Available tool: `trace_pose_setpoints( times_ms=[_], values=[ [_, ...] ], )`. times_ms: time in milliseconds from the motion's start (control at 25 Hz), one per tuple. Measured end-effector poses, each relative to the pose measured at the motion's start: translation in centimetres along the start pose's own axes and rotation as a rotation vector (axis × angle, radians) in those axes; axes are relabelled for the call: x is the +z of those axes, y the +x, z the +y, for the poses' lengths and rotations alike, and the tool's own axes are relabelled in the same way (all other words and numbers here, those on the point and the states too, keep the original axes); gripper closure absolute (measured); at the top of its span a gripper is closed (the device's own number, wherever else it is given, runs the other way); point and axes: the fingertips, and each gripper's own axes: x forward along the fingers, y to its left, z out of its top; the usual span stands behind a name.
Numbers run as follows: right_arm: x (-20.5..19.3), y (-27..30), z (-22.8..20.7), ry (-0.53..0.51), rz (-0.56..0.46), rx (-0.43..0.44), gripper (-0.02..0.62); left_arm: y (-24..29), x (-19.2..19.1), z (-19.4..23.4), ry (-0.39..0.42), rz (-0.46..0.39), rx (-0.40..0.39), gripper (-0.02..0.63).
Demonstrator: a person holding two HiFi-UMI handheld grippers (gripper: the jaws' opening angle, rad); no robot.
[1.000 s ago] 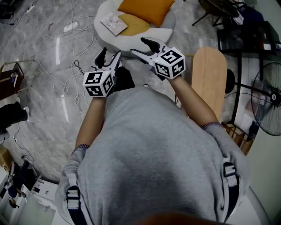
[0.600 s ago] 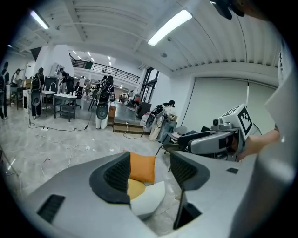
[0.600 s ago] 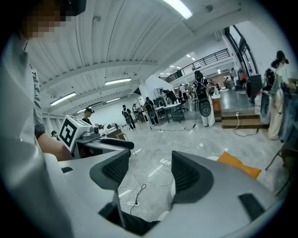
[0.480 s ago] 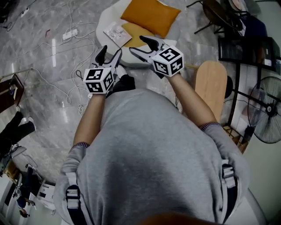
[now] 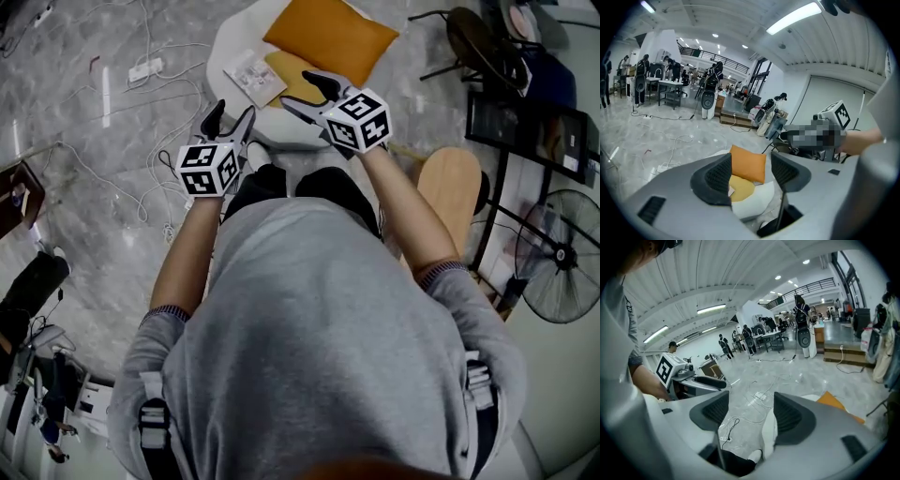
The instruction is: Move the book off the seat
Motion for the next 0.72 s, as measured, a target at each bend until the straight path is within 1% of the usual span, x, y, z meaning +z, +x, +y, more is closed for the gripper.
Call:
trace_pose_setpoints(
  times_ms=[160, 360, 520, 720],
  values=[
    [-0.9, 2.3, -3.4, 0.002, 0.062, 0.056, 0.275, 2.0, -0.6, 1.3, -0.064, 0.024, 0.058, 0.316],
    [-3.5, 6.5, -8.7, 0.013, 0.134, 0.114, 0.27, 6.0, -1.9, 4.1, -0.139, 0.018, 0.155, 0.316],
    [-7.1, 9.8, -11.8, 0.031, 0.194, 0.166, 0.264, 9.1, -4.9, 6.0, -0.212, 0.019, 0.252, 0.314],
    [-11.6, 13.5, -15.2, 0.033, 0.263, 0.189, 0.249, 12.3, -9.3, 8.0, -0.297, 0.017, 0.328, 0.314]
  ],
)
